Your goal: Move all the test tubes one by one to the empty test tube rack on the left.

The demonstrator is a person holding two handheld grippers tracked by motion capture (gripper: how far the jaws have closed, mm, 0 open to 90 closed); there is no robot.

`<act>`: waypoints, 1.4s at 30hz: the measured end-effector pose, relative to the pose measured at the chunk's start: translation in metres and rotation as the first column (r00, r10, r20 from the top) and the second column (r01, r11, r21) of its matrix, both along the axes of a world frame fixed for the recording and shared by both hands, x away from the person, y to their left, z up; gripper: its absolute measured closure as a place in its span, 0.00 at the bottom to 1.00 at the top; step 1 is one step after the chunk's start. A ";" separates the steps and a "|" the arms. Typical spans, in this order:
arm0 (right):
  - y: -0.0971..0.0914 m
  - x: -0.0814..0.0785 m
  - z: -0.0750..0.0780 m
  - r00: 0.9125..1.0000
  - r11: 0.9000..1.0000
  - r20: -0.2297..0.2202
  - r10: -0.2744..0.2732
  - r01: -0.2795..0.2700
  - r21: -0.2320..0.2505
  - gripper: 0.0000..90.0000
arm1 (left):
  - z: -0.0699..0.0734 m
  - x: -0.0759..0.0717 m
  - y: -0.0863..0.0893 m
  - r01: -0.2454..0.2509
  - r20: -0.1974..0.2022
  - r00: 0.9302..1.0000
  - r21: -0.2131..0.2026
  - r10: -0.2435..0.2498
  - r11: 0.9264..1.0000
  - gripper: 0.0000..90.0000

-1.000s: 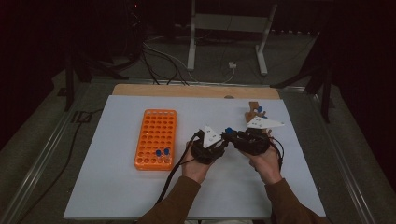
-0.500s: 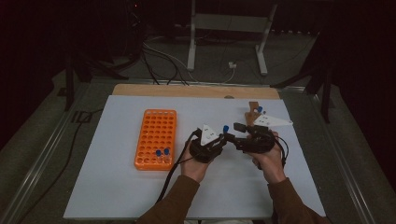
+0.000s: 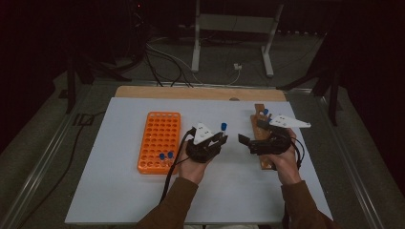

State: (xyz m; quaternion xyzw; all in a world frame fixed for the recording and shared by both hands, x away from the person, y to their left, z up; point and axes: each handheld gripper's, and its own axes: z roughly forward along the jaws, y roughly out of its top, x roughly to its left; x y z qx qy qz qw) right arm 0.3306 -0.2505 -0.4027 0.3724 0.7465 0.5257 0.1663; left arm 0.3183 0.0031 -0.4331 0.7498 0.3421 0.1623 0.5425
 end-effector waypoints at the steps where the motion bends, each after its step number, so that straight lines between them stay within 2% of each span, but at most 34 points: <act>1: -0.001 0.000 -0.001 1.000 1.000 0.003 0.001 -0.001 0.003 0.01 | 0.001 0.000 0.002 -0.002 0.000 1.000 -0.005 0.002 1.000 0.87; 14: -0.015 0.001 -0.004 1.000 0.999 -0.003 -0.031 0.031 0.013 0.00 | 0.014 0.000 0.029 -0.032 0.010 0.999 -0.046 0.033 0.998 0.87; 24: -0.018 -0.001 -0.001 0.999 0.999 0.005 -0.033 0.033 0.020 0.00 | 0.021 -0.002 0.061 -0.069 0.020 0.997 -0.040 0.070 0.997 0.87; 28: -0.017 -0.002 -0.001 0.999 0.999 0.005 -0.032 0.032 0.017 0.00 | 0.021 -0.002 0.075 -0.083 0.027 0.996 -0.051 0.084 0.995 0.87; 42: -0.025 -0.003 0.000 0.999 0.999 0.000 -0.036 0.036 0.034 0.00 | 0.015 -0.012 0.118 -0.104 0.056 0.993 -0.049 0.107 0.993 0.87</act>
